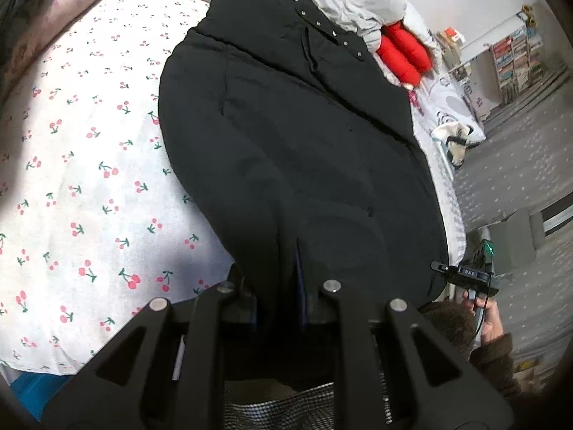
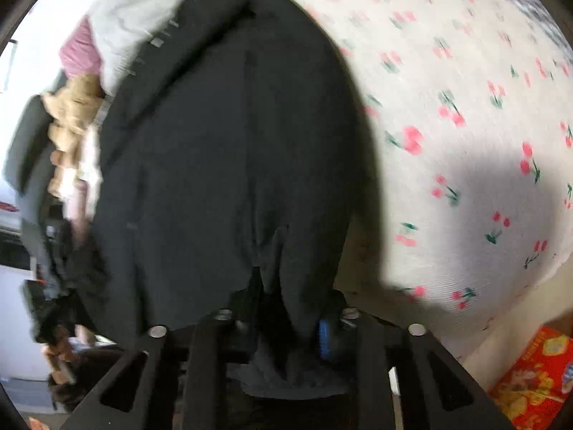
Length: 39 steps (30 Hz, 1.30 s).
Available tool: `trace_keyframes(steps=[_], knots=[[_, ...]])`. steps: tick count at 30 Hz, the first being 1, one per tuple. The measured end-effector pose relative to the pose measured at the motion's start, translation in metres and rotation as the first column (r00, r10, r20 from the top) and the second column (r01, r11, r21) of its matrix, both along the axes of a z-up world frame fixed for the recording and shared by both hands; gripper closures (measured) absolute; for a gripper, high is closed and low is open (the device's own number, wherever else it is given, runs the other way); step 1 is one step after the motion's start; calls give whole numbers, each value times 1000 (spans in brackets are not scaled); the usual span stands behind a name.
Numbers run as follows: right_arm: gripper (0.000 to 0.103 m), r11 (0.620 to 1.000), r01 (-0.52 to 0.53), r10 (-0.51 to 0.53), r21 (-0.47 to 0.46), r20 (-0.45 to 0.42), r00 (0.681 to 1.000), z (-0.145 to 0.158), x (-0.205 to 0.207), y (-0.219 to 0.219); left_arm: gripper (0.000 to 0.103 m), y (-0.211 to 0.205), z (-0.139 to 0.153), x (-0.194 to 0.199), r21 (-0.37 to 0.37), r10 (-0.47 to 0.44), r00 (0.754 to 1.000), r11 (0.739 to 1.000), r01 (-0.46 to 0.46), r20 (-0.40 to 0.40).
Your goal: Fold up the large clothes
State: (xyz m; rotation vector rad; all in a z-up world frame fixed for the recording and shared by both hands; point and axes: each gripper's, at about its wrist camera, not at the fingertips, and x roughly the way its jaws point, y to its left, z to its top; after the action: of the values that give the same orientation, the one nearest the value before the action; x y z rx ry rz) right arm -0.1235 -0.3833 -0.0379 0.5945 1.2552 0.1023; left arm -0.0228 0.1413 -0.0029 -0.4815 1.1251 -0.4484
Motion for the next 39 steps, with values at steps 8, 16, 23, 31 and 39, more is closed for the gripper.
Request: trace_keyframes(steps=[8,16,23,31,39], knots=[[86,987,-33,-12,159,276,961,72,7,26,87,8,33,-4,-102,41,988,994,-27,147],[87,976,-70,-39,207,480,876,154,11,41,89,23,83,-25,-178,75,947,984,-19,312],[88,966,-110,-49,232,587,808,206,-27,44,89,41,128,-69,-242,112,900,970,-8,421],[89,972,-94,-69,215,646,761,264,-82,50,89,80,168,-147,-296,171,855,955,-21,490],[89,991,20,-90,133,546,833,250,-8,59,88,79,157,-77,-211,214,880,968,-134,424]])
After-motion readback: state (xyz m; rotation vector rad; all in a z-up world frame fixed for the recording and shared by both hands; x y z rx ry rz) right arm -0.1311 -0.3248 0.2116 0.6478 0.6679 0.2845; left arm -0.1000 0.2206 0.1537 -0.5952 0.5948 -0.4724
